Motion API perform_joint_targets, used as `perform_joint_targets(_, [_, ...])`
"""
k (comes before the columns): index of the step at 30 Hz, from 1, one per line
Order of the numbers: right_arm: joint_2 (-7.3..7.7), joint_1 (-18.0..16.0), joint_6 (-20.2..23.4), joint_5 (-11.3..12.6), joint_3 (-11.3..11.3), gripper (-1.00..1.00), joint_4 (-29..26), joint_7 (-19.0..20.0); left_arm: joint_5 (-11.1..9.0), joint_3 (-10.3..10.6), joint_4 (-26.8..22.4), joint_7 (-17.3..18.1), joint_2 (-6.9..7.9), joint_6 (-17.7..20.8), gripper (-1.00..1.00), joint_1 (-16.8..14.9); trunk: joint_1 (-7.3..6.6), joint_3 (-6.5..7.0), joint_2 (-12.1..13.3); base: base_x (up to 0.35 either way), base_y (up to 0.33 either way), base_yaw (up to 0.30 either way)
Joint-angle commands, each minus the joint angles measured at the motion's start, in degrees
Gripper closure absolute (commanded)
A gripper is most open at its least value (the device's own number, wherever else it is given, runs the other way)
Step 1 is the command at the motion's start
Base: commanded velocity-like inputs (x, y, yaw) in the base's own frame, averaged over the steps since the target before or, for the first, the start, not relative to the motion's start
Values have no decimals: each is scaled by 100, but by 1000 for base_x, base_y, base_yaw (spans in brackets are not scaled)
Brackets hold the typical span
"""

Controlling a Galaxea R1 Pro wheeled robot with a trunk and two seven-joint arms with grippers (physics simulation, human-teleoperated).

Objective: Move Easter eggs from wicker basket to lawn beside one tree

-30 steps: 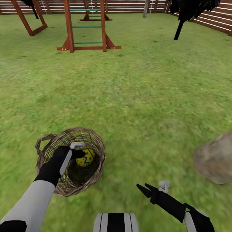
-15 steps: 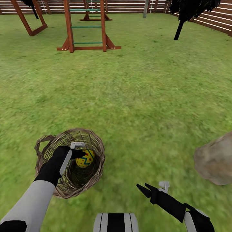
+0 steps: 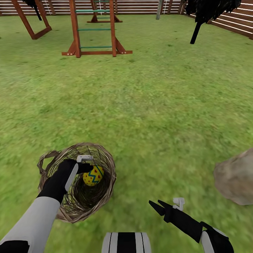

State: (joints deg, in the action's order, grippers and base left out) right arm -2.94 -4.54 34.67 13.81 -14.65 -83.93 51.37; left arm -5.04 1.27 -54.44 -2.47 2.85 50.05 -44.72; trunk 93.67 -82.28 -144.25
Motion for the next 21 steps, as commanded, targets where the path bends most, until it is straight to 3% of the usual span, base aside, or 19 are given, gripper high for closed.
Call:
perform_joint_targets(1, [-5, -3, 40, 25, -11, -100, -1, 13, -50, 13, -5, -26, 6, 23, -100, -2, -1, -4, -1, 49, 3, 0])
perform_joint_targets(21, [-5, -3, 40, 25, -11, -100, -1, 13, -41, 37, 71, -26, 5, 23, -100, -10, -1, -4, -1, 41, -9, 0])
